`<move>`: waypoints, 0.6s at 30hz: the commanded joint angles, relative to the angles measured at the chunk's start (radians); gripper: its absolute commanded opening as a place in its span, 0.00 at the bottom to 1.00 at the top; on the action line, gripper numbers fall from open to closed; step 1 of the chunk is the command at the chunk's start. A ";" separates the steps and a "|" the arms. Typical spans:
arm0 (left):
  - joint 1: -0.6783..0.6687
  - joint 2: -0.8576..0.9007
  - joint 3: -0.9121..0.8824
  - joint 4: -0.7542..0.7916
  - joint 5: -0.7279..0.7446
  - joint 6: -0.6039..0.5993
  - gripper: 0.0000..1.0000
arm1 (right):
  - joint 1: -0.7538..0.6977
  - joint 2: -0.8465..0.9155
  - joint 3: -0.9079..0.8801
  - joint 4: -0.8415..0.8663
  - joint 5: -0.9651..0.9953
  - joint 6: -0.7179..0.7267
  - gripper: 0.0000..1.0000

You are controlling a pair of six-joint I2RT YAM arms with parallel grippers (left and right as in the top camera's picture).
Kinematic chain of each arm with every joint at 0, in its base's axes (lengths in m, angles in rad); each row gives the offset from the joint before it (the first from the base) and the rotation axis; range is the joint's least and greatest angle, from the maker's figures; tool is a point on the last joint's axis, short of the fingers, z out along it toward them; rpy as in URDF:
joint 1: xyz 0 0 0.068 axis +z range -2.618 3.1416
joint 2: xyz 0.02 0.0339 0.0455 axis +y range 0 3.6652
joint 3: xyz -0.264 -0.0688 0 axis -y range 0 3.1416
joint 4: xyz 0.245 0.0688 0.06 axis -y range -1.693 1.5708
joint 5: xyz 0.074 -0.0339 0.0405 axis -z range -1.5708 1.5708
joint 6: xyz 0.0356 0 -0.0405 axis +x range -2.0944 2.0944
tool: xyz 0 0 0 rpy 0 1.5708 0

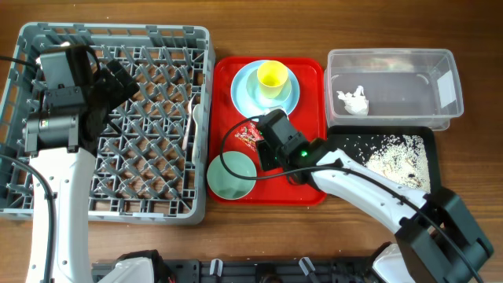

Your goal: Sort waste into correct bins and load items into the dishwasher rack

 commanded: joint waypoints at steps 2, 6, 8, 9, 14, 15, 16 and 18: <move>0.005 0.000 0.006 0.002 -0.006 -0.013 1.00 | 0.000 0.082 -0.001 0.028 0.093 -0.032 0.56; 0.005 0.000 0.006 0.002 -0.006 -0.013 1.00 | 0.000 0.124 -0.001 0.037 0.092 -0.074 0.54; 0.005 0.000 0.006 0.002 -0.006 -0.013 1.00 | 0.000 0.125 -0.001 0.036 0.091 -0.107 0.38; 0.005 0.000 0.006 0.002 -0.006 -0.013 1.00 | 0.000 0.125 -0.001 0.031 0.091 -0.107 0.30; 0.005 0.000 0.006 0.002 -0.006 -0.013 1.00 | 0.000 0.121 0.001 -0.008 0.091 -0.103 0.04; 0.005 0.000 0.006 0.002 -0.006 -0.013 1.00 | 0.000 0.116 0.005 -0.011 0.091 -0.103 0.04; 0.005 0.000 0.006 0.002 -0.006 -0.013 1.00 | 0.000 0.109 0.010 -0.018 0.091 -0.102 0.04; 0.005 0.000 0.006 0.002 -0.006 -0.013 1.00 | 0.000 0.073 0.029 -0.050 0.090 -0.100 0.04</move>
